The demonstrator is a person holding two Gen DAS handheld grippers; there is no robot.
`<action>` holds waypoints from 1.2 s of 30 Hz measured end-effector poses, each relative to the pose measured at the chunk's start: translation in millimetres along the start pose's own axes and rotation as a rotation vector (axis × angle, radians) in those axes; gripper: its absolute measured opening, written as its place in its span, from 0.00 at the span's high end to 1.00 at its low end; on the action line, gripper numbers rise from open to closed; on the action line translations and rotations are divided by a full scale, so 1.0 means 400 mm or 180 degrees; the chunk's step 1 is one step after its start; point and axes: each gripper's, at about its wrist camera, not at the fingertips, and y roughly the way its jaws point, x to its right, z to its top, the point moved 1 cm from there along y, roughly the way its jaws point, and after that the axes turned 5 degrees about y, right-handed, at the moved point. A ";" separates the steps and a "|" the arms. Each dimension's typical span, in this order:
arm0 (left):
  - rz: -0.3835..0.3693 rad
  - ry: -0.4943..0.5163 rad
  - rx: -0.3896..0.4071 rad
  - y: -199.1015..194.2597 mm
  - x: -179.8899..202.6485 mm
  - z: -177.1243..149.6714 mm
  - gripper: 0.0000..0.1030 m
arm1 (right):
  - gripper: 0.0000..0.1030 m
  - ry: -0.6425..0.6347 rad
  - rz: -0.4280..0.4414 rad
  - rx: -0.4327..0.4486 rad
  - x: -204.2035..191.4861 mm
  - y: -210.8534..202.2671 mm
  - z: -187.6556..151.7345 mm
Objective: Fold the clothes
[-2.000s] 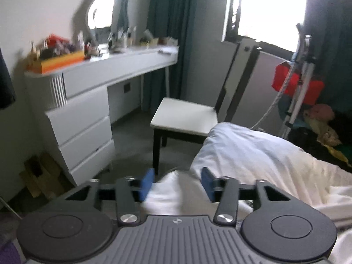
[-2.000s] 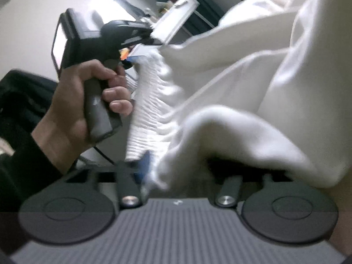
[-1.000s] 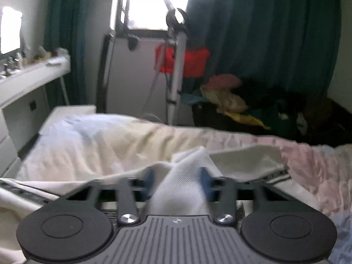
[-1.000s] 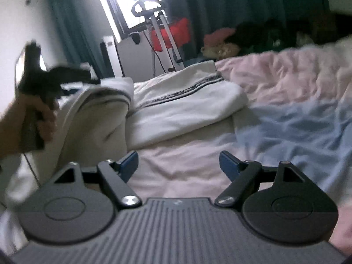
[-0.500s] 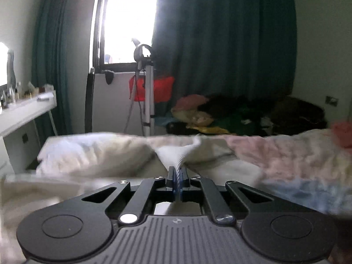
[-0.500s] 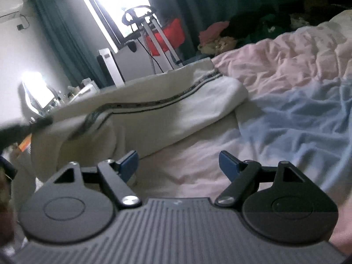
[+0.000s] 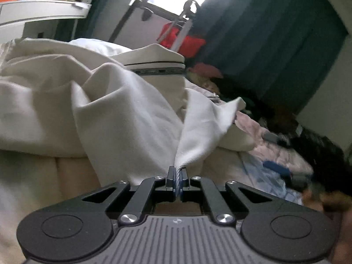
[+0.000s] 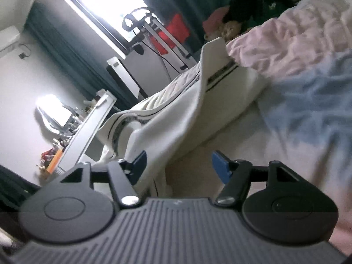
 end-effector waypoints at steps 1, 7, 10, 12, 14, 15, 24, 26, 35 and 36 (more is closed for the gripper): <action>-0.0002 -0.0022 0.0019 0.008 -0.006 -0.003 0.97 | 0.33 -0.0022 -0.0033 -0.0004 -0.009 0.041 0.024; 0.0054 -0.0141 0.0020 0.072 -0.029 -0.013 0.97 | 0.35 0.0136 -0.0371 0.0111 -0.013 0.303 0.189; 0.0064 -0.0219 -0.0058 0.114 -0.054 -0.035 0.97 | 0.35 0.0043 -0.0716 0.0126 -0.030 0.438 0.244; 0.0044 -0.0253 -0.0121 0.142 -0.064 -0.043 0.97 | 0.36 -0.0162 -0.1051 0.0217 -0.041 0.512 0.268; -0.0041 -0.0297 -0.0133 0.162 -0.070 -0.041 0.97 | 0.50 -0.0203 -0.1327 0.0286 -0.037 0.575 0.291; -0.0064 -0.0269 -0.0111 0.172 -0.072 -0.040 0.97 | 0.64 -0.0207 -0.1439 0.0297 -0.030 0.599 0.300; -0.0291 -0.0219 -0.0103 0.171 -0.068 -0.032 0.97 | 0.94 -0.0413 -0.1202 0.0761 -0.086 0.469 0.376; -0.0323 -0.0176 -0.0065 0.154 -0.064 -0.031 0.97 | 0.94 -0.0372 -0.1012 0.1021 -0.110 0.362 0.400; -0.0540 0.0221 0.0219 0.012 -0.004 -0.033 0.97 | 0.94 0.0177 -0.1203 0.2114 0.015 -0.206 0.323; -0.0564 0.0242 0.0195 0.002 0.000 -0.039 0.97 | 0.94 0.0353 -0.1343 0.2142 0.060 -0.254 0.296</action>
